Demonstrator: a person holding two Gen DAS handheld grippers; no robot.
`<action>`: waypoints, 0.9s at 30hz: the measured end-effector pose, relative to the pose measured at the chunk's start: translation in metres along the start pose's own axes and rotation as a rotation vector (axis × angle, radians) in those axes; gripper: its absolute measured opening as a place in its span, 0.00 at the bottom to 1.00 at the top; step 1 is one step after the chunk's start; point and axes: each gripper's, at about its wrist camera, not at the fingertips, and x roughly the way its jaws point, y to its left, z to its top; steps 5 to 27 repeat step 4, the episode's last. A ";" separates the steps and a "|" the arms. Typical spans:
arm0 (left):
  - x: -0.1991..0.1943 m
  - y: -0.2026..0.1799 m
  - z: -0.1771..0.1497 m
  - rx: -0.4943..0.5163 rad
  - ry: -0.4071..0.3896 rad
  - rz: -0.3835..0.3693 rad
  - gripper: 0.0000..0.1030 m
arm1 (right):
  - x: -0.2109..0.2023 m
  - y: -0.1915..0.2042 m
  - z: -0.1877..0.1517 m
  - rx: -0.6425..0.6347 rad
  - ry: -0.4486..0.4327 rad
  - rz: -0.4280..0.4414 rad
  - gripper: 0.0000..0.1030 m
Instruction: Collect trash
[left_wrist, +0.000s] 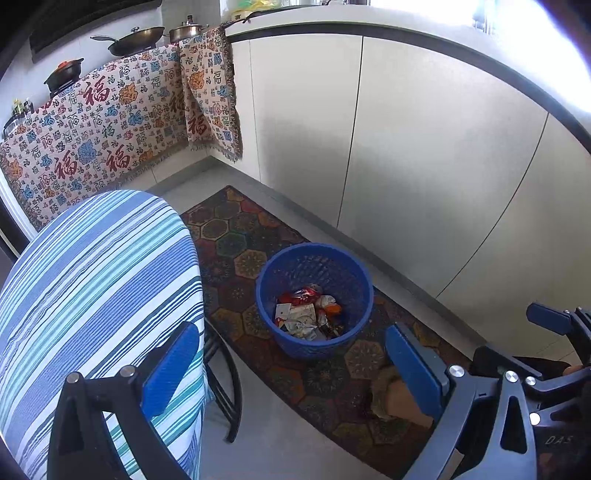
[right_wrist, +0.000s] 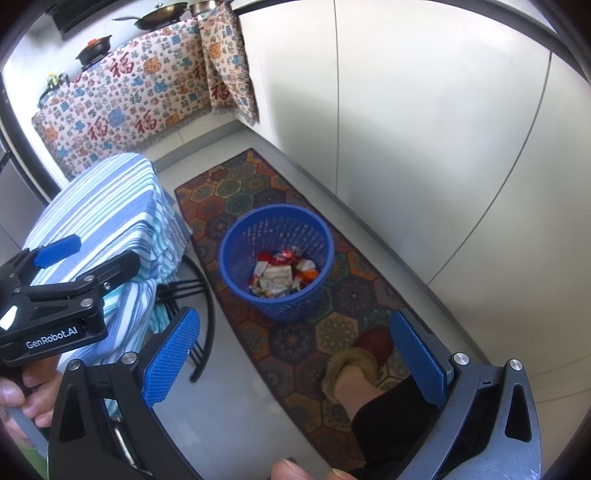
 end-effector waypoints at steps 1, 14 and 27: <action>-0.001 0.000 0.000 -0.003 -0.005 0.000 1.00 | 0.000 0.000 0.000 0.001 0.001 0.000 1.00; -0.004 0.001 0.000 0.001 -0.009 0.004 1.00 | 0.001 0.000 0.001 0.000 0.005 -0.003 1.00; -0.004 0.001 0.000 0.001 -0.009 0.004 1.00 | 0.001 0.000 0.001 0.000 0.005 -0.003 1.00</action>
